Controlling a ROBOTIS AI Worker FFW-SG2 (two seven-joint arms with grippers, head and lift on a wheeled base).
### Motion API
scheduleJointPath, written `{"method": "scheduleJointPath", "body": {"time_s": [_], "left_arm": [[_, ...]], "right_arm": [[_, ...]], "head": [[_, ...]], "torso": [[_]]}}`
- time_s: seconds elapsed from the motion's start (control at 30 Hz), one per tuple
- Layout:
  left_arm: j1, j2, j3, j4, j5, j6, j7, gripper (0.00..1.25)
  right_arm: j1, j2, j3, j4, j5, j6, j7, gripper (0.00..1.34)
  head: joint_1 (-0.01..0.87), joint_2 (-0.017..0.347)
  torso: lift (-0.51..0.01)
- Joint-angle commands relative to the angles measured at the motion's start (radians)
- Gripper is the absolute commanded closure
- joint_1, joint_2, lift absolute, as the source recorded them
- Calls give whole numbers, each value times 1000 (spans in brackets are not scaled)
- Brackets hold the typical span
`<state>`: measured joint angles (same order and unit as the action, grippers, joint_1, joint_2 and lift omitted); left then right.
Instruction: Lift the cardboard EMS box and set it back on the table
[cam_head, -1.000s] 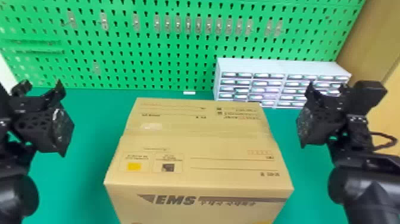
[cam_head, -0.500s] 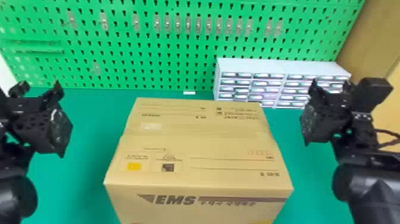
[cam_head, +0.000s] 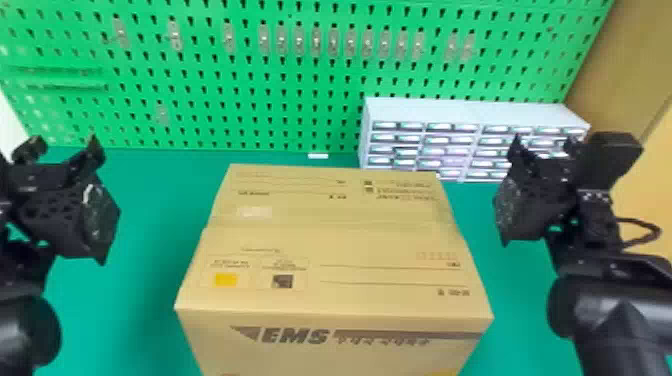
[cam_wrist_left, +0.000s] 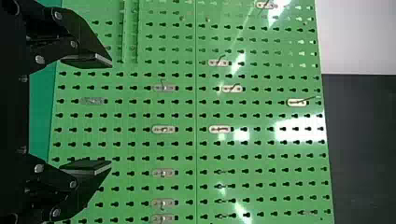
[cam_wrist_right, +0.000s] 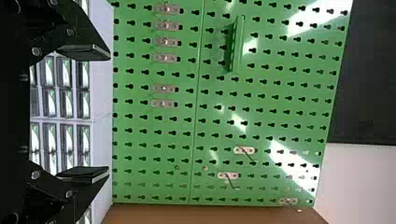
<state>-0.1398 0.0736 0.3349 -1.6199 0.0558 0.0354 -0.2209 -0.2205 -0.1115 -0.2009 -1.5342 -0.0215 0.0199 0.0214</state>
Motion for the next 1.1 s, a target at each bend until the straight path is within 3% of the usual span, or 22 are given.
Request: {"method": "scheduleJointPath", "body": {"time_s": [0.0,0.37,1.07], "left_arm": [[2,0,1,0,1,1,0,483],[3,0,1,-2,1,1,0,483],[3,2,-2,0,-1,1,0,483]], "right_arm": [[3,-1,0,0,0,0,0,398],[10,3,5,0,3,-8,0,314],[12,12,2,0,9,-8,0,311]], "head": [[678,-15],[678,-15],[678,-15]], "torso": [[5],[-19],[-60]]}}
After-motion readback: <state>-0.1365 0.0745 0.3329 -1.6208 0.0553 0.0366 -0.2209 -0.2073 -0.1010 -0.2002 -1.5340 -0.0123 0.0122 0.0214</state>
